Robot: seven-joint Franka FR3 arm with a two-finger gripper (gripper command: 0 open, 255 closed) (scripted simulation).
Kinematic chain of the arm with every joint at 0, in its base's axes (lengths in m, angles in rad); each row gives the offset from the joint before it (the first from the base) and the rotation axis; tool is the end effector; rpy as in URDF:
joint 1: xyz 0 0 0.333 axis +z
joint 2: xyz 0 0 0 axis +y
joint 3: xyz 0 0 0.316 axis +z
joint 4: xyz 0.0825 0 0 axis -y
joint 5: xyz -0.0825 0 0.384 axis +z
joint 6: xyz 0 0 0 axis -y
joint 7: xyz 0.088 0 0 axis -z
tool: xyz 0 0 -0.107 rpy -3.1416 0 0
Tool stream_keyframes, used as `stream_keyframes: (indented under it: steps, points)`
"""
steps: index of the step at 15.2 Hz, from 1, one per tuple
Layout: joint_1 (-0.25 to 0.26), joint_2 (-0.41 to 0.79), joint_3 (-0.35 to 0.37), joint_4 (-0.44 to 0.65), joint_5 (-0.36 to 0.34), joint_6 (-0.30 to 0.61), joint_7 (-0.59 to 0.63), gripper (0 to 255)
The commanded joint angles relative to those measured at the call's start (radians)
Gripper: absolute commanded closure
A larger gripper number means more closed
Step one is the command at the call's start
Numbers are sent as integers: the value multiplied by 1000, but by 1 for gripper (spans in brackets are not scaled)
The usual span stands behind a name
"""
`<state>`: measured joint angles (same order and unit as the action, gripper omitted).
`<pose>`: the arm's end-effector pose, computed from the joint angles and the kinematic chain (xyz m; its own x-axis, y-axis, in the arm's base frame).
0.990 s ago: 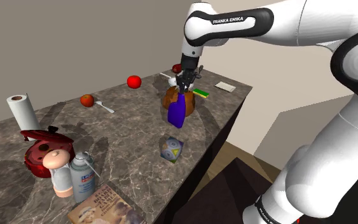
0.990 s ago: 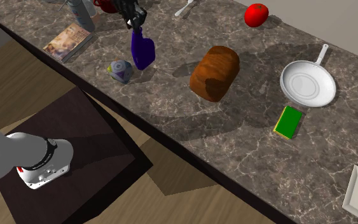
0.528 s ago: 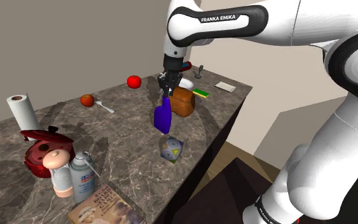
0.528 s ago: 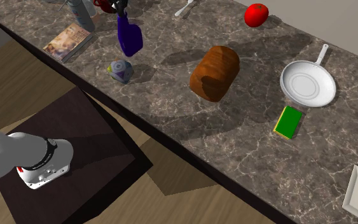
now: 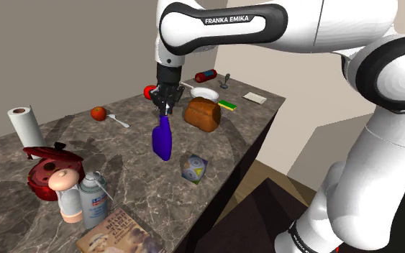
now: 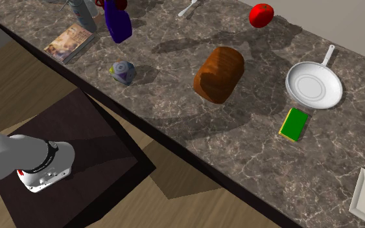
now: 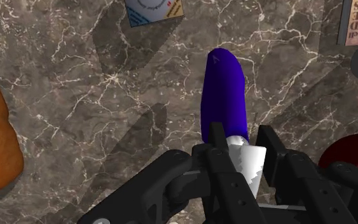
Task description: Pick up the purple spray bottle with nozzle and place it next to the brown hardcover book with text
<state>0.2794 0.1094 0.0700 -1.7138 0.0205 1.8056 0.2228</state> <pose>0.5590 0.2038 0.5137 0.9924 0.1212 -0.0231 0.1207 -0.9924 -0.0229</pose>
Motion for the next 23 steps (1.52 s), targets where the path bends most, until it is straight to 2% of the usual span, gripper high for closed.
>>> stream_keyframes:
  steps: [1,9,16,23]
  points:
    - [24,38,19,53,-5,-13,45,255]
    - [132,223,77,306,-38,-80,210,255]
    - [244,457,102,663,-81,-203,329,255]
    - [236,435,101,533,-78,-95,328,255]
